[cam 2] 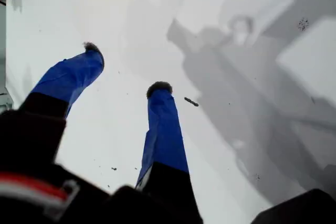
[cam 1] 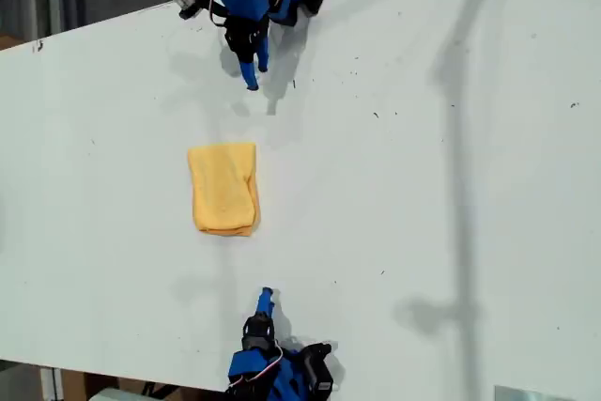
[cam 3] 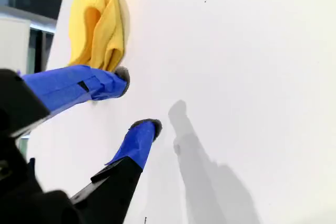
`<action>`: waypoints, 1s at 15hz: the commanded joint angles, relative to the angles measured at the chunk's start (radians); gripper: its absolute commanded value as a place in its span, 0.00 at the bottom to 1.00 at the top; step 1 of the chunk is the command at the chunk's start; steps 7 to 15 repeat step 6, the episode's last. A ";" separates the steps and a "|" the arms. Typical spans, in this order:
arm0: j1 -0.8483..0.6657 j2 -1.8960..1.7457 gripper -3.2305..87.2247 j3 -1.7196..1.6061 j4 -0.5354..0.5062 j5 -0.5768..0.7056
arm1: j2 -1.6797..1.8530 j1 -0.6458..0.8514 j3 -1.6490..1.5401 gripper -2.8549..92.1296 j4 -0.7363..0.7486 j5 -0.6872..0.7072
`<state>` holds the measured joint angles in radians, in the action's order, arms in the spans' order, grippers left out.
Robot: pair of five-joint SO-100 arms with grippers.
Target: Grasp corners of a square towel and fold twice.
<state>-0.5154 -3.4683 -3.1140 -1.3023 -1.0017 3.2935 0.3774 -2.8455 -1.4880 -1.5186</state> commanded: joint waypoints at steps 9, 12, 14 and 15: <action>0.009 0.000 0.19 -0.003 0.008 0.008 | 0.000 -0.002 0.029 0.26 -0.006 0.012; 0.009 0.000 0.19 -0.003 0.008 0.008 | 0.000 -0.002 0.029 0.26 -0.006 0.012; 0.009 0.000 0.19 -0.003 0.008 0.008 | 0.000 -0.002 0.029 0.26 -0.006 0.012; 0.009 0.000 0.19 -0.003 0.008 0.008 | 0.000 -0.002 0.029 0.26 -0.006 0.012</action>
